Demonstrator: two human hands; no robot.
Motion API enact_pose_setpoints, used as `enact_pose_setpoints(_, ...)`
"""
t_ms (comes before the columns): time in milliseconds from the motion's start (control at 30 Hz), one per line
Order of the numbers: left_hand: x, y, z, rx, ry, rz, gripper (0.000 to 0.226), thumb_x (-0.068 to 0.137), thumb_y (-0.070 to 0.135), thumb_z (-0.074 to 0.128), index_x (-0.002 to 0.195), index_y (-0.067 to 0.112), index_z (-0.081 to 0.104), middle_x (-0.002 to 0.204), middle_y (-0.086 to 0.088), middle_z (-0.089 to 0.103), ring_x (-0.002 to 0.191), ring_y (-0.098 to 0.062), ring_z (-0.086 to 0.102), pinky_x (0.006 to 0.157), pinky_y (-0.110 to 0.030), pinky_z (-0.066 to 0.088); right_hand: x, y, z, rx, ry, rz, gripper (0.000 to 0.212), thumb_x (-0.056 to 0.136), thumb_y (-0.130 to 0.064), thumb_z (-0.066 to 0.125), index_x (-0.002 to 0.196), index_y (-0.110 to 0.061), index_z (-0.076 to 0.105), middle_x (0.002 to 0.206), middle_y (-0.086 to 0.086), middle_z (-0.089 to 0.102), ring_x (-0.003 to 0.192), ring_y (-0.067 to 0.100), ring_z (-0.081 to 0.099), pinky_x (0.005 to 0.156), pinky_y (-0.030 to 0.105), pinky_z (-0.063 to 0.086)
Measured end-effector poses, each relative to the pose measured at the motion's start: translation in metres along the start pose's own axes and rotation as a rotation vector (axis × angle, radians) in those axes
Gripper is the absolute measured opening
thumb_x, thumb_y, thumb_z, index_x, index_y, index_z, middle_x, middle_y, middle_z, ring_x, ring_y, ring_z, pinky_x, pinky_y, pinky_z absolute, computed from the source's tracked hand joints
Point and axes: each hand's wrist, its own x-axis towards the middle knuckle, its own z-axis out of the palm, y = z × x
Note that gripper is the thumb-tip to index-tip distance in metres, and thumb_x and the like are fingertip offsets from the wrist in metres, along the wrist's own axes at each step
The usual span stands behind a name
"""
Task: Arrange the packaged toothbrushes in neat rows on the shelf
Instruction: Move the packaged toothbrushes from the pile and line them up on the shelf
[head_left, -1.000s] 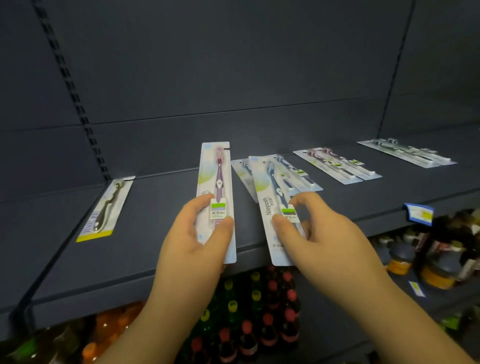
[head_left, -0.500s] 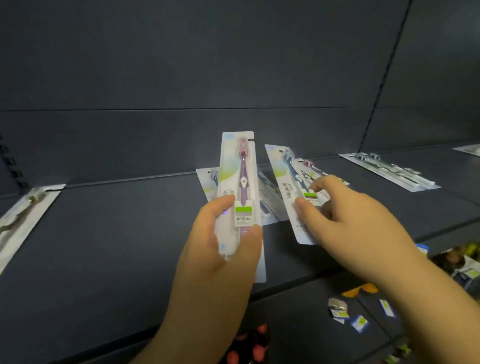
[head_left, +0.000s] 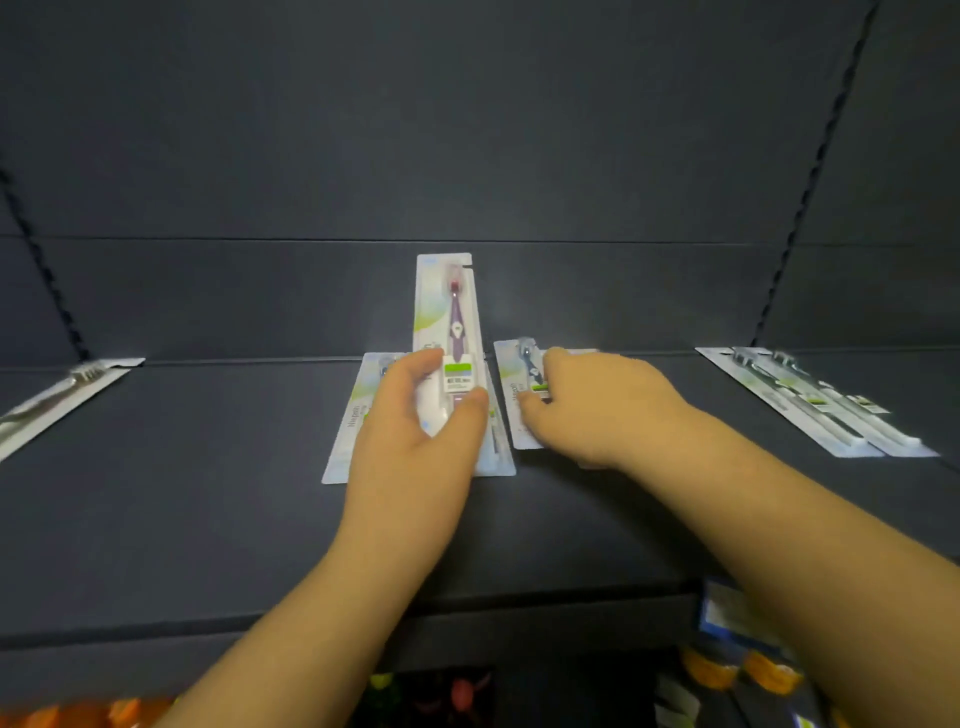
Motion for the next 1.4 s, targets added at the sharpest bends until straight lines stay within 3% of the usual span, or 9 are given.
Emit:
enact_pose_setpoints(167, 0.001, -0.012, 0.014, 0.079, 0.131, 0.036, 0.042, 0.073, 0.049, 0.064, 0.113, 0.046, 0.054, 0.119, 0.018, 0.064, 0.113, -0.009, 0.060, 0.100, -0.042, 0.046, 0.005, 0.000, 0.006, 0.000, -0.138, -0.046, 0.044, 0.098, -0.043, 0.038, 0.128, -0.015, 0.053, 0.135, 0.010, 0.055, 0.119, 0.034, 0.051, 0.088, 0.041, 0.039)
enact_pose_setpoints(200, 0.002, -0.013, 0.012, 0.075, 0.154, 0.045, 0.041, 0.074, 0.047, 0.064, 0.114, 0.046, 0.054, 0.119, 0.017, 0.064, 0.113, -0.010, 0.060, 0.100, -0.044, 0.046, 0.006, 0.000, 0.007, -0.004, -0.153, -0.055, 0.041, 0.097, -0.042, 0.039, 0.125, -0.016, 0.054, 0.133, 0.009, 0.056, 0.113, 0.033, 0.055, 0.090, 0.041, 0.041)
enact_pose_setpoints(333, 0.003, -0.015, 0.010, 0.043, 0.196, 0.048, 0.039, 0.074, 0.044, 0.065, 0.112, 0.042, 0.057, 0.117, 0.011, 0.067, 0.110, -0.014, 0.063, 0.098, -0.047, 0.047, 0.007, 0.001, 0.012, -0.030, -0.168, -0.085, 0.022, 0.098, -0.039, 0.041, 0.100, -0.020, 0.053, 0.112, 0.005, 0.064, 0.083, 0.025, 0.051, 0.069, 0.033, 0.039)
enact_pose_setpoints(633, 0.002, -0.017, 0.012, 0.072, 0.117, 0.046, 0.041, 0.077, 0.037, 0.065, 0.117, 0.035, 0.057, 0.118, 0.015, 0.066, 0.110, -0.008, 0.062, 0.099, -0.042, 0.048, 0.021, 0.001, 0.020, -0.038, -0.174, -0.101, 0.023, 0.099, -0.038, 0.039, 0.090, -0.020, 0.049, 0.093, 0.001, 0.054, 0.084, 0.025, 0.051, 0.070, 0.033, 0.039)
enact_pose_setpoints(833, 0.000, -0.014, 0.013, 0.125, 0.049, 0.034, 0.039, 0.077, 0.039, 0.066, 0.116, 0.039, 0.057, 0.118, 0.018, 0.065, 0.112, -0.006, 0.061, 0.100, -0.041, 0.047, 0.010, 0.012, 0.012, 0.043, -0.096, -0.105, 0.039, 0.097, -0.053, 0.039, 0.075, -0.021, 0.045, 0.074, -0.003, 0.047, 0.078, 0.022, 0.052, 0.066, 0.033, 0.038)
enact_pose_setpoints(1000, -0.004, -0.009, 0.019, 0.232, -0.008, 0.059, 0.043, 0.074, 0.050, 0.062, 0.115, 0.048, 0.053, 0.120, 0.023, 0.062, 0.115, -0.004, 0.058, 0.101, -0.042, 0.045, -0.018, 0.057, -0.005, 0.153, 0.090, -0.123, 0.041, 0.095, -0.054, 0.042, 0.115, -0.020, 0.054, 0.103, 0.002, 0.065, 0.093, 0.026, 0.061, 0.071, 0.035, 0.042)
enact_pose_setpoints(1100, -0.007, -0.002, 0.038, 0.293, -0.043, 0.075, 0.043, 0.075, 0.052, 0.060, 0.117, 0.049, 0.051, 0.121, 0.026, 0.059, 0.117, -0.001, 0.055, 0.103, -0.040, 0.043, -0.029, 0.096, -0.008, 0.201, 0.163, -0.094, 0.045, 0.095, -0.053, 0.043, 0.131, -0.026, 0.047, 0.089, -0.006, 0.062, 0.085, 0.020, 0.060, 0.066, 0.033, 0.042)
enact_pose_setpoints(1333, -0.001, 0.022, 0.120, 0.498, -0.205, 0.113, 0.049, 0.086, 0.043, 0.063, 0.133, 0.031, 0.054, 0.132, 0.017, 0.057, 0.123, -0.003, 0.051, 0.107, -0.028, 0.037, -0.031, 0.172, 0.001, 0.287, 0.208, -0.008, 0.034, 0.095, -0.042, 0.047, 0.127, -0.032, 0.050, 0.066, -0.006, 0.060, 0.069, 0.009, 0.055, 0.065, 0.035, 0.048)
enact_pose_setpoints(1400, 0.000, 0.030, 0.150, 0.617, -0.252, 0.116, 0.042, 0.089, 0.040, 0.060, 0.128, 0.026, 0.056, 0.129, 0.010, 0.059, 0.120, -0.011, 0.052, 0.097, -0.024, 0.038, -0.032, 0.182, 0.010, 0.336, 0.232, 0.037, 0.032, 0.095, -0.042, 0.047, 0.125, -0.033, 0.051, 0.067, -0.006, 0.061, 0.071, 0.012, 0.058, 0.070, 0.038, 0.052)
